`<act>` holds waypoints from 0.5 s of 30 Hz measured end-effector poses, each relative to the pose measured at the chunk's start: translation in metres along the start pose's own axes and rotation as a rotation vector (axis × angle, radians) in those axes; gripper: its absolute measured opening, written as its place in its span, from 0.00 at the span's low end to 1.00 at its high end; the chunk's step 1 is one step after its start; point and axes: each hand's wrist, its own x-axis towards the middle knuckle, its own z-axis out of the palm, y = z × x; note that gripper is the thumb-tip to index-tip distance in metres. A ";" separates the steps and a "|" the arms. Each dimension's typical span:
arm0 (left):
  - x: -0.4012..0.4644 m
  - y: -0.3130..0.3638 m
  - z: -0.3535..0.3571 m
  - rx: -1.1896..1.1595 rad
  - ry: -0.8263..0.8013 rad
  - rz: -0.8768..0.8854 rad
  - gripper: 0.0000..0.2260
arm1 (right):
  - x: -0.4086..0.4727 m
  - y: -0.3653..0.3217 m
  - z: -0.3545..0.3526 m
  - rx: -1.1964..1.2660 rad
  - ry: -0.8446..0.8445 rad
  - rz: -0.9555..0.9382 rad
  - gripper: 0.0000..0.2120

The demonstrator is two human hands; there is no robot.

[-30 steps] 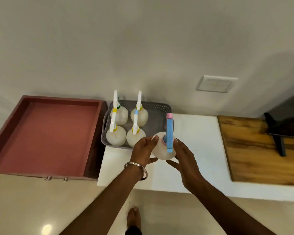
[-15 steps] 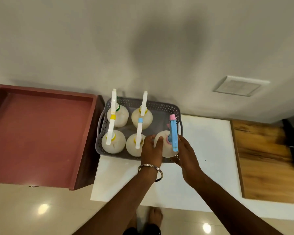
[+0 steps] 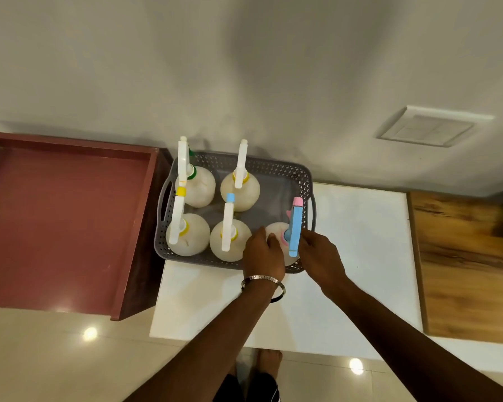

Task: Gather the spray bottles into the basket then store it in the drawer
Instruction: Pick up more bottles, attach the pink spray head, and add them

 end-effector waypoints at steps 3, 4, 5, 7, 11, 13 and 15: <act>-0.004 0.001 0.003 0.033 0.013 -0.004 0.16 | 0.002 0.002 -0.002 -0.123 -0.015 -0.030 0.15; -0.006 0.001 0.003 0.048 0.020 0.012 0.15 | 0.002 0.002 -0.002 -0.133 -0.017 -0.033 0.16; -0.007 0.001 0.002 0.065 0.024 0.035 0.15 | 0.001 0.002 -0.002 -0.135 -0.018 -0.039 0.17; -0.007 -0.002 0.001 0.103 0.021 0.083 0.13 | 0.000 0.002 -0.001 -0.136 -0.015 -0.065 0.17; -0.010 -0.005 0.002 0.167 0.020 0.122 0.13 | -0.003 0.004 0.000 -0.139 -0.009 -0.089 0.14; -0.012 -0.006 0.003 0.180 0.035 0.122 0.13 | -0.005 0.007 0.001 -0.134 -0.010 -0.103 0.15; -0.015 -0.007 0.004 0.171 0.058 0.141 0.13 | -0.007 0.008 0.001 -0.116 -0.006 -0.109 0.15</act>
